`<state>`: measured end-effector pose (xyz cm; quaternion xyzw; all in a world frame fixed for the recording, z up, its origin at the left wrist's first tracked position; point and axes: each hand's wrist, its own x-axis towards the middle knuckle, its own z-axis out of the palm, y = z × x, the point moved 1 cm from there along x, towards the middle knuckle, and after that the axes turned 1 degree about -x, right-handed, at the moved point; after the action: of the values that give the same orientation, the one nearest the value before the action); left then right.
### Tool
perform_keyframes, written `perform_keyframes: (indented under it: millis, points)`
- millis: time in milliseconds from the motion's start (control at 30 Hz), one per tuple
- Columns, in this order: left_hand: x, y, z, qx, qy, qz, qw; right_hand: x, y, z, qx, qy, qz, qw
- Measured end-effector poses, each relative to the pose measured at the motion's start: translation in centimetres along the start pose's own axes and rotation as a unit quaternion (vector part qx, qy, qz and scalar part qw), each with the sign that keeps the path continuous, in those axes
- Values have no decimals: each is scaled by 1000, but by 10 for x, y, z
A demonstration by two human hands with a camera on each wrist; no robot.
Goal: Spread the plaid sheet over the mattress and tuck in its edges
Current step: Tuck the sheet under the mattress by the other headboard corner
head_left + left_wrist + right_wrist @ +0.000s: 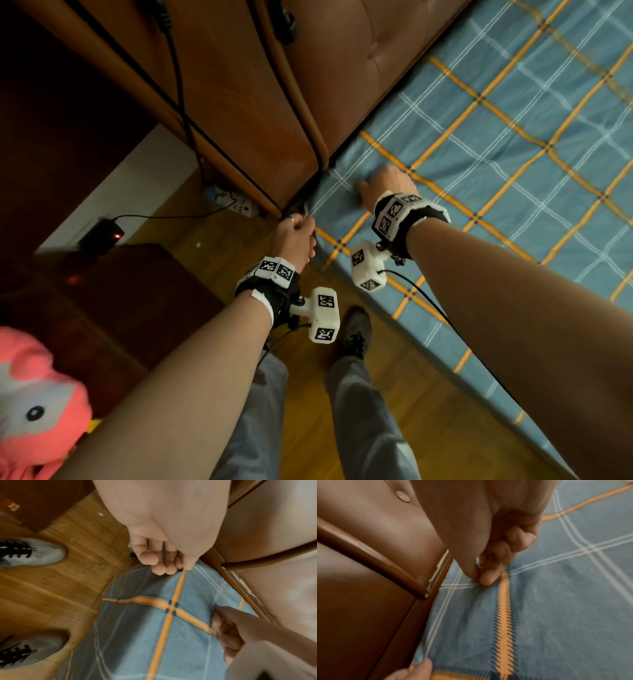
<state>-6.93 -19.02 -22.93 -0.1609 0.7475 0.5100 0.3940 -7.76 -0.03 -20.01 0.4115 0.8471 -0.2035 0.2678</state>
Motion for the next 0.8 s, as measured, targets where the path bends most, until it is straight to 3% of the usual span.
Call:
perform_keyframes:
  millis: [167,367,467,600,800]
  points:
    - [2,-4,5,-112,60,-29,991,10,-7,-1,40,-11,-15,999]
    - [12,-8,7,-156,110,-76,979,11,-17,10,75,-17,-58,995]
    - [13,-16,6,-117,90,-70,987,9,-15,14,65,-1,-40,997]
    - [13,-16,-6,-132,75,-135,979,14,-12,-10,114,117,22,986]
    - [8,-13,-17,-79,-18,-72,994,37,-20,-27,141,41,53,988]
